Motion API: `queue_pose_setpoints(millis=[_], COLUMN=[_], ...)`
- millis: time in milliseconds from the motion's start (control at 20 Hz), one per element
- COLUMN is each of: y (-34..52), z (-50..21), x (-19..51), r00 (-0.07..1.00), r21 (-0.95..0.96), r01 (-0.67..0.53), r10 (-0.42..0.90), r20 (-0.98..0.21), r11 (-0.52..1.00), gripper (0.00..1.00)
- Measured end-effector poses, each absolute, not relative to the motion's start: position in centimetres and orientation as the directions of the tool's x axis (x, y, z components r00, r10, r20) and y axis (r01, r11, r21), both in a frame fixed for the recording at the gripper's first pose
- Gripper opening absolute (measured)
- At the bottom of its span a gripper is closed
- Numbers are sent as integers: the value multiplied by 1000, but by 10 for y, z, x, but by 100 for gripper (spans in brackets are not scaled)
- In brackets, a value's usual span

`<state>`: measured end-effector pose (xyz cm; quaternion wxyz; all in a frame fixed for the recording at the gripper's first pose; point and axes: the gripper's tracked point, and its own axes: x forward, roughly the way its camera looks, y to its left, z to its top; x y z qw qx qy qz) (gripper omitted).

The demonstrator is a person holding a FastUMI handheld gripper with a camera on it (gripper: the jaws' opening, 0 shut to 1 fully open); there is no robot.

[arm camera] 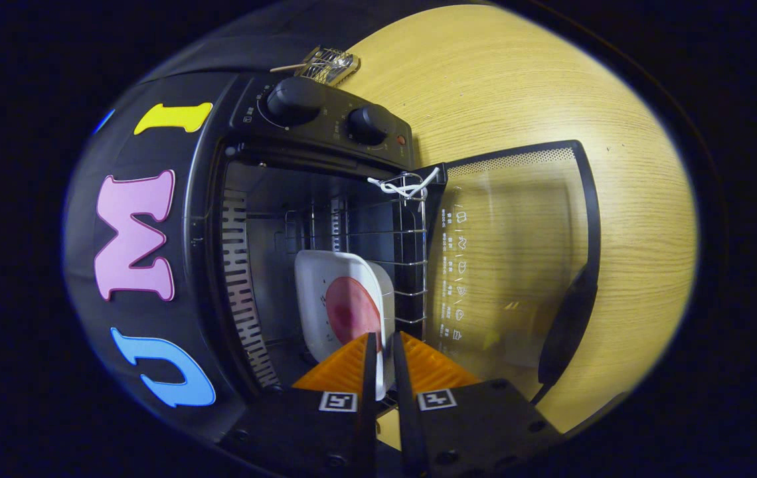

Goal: Open the toaster oven, put the food inside, and close the toaster oven door.

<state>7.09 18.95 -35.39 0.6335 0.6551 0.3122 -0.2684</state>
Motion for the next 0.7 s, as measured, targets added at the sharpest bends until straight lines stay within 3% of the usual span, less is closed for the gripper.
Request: queue_pose_setpoints(millis=[150, 200, 300, 400, 600, 700], y=[185, 184, 183, 181, 182, 185], z=[-348, -347, -347, -342, -328, -323], x=[69, 66, 59, 52, 35, 26], r00=[671, 672, 669, 673, 683, 683], r21=[674, 675, 676, 685, 712, 731], r01=[739, 737, 735, 725, 689, 642], r10=[82, 87, 109, 136, 212, 262], r20=[-737, -736, -735, -727, -700, -682], r11=[6, 22, 50, 73, 133, 231], gripper=[48, 70, 90, 98, 99, 99])
